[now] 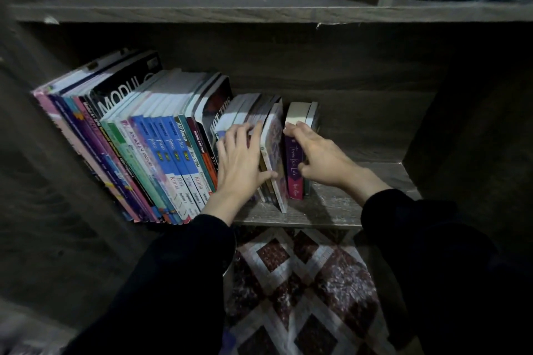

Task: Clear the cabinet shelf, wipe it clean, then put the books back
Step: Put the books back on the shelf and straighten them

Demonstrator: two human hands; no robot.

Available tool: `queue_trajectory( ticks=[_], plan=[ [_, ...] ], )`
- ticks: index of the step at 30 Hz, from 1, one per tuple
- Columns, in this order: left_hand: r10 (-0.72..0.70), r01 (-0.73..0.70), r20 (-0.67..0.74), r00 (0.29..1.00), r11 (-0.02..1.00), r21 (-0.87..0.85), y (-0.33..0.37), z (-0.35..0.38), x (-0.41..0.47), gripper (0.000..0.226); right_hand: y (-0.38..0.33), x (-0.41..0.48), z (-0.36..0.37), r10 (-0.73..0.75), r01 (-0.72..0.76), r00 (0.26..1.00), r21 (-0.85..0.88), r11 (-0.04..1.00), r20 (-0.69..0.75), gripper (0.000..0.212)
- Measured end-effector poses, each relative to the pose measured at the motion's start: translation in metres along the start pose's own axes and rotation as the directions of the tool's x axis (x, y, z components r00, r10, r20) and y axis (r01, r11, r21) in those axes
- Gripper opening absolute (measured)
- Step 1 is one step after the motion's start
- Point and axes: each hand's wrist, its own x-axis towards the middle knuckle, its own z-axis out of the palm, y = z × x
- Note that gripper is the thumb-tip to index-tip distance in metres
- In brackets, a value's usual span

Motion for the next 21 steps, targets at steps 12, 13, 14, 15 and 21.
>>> queue_trajectory(
  ticks=[12,13,14,15,21],
  plan=[
    [-0.179,0.179,-0.095,0.979,0.984,-0.007,0.022,0.03,0.007,0.107,-0.002,0.002,0.002,-0.024,0.023,0.999,-0.041,0.999,-0.022,0.08],
    [-0.179,0.18,-0.089,0.98,0.984,0.008,0.021,0.033,0.007,0.114,-0.002,0.004,0.003,-0.031,0.03,0.999,-0.044,0.999,-0.026,0.081],
    [-0.178,0.183,-0.1,0.979,0.983,0.035,0.021,0.036,0.007,0.123,-0.002,0.005,0.004,-0.037,0.036,0.999,-0.044,0.998,-0.028,0.081],
    [-0.185,0.193,-0.125,0.975,0.98,0.057,0.02,0.038,0.006,0.131,-0.003,0.006,0.005,-0.042,0.041,0.999,-0.044,0.998,-0.029,0.08],
    [-0.245,0.251,-0.21,0.947,0.968,0.001,0.027,0.048,0.007,0.145,-0.002,0.012,0.008,-0.06,0.058,0.997,-0.037,0.998,-0.047,0.077]
  ],
)
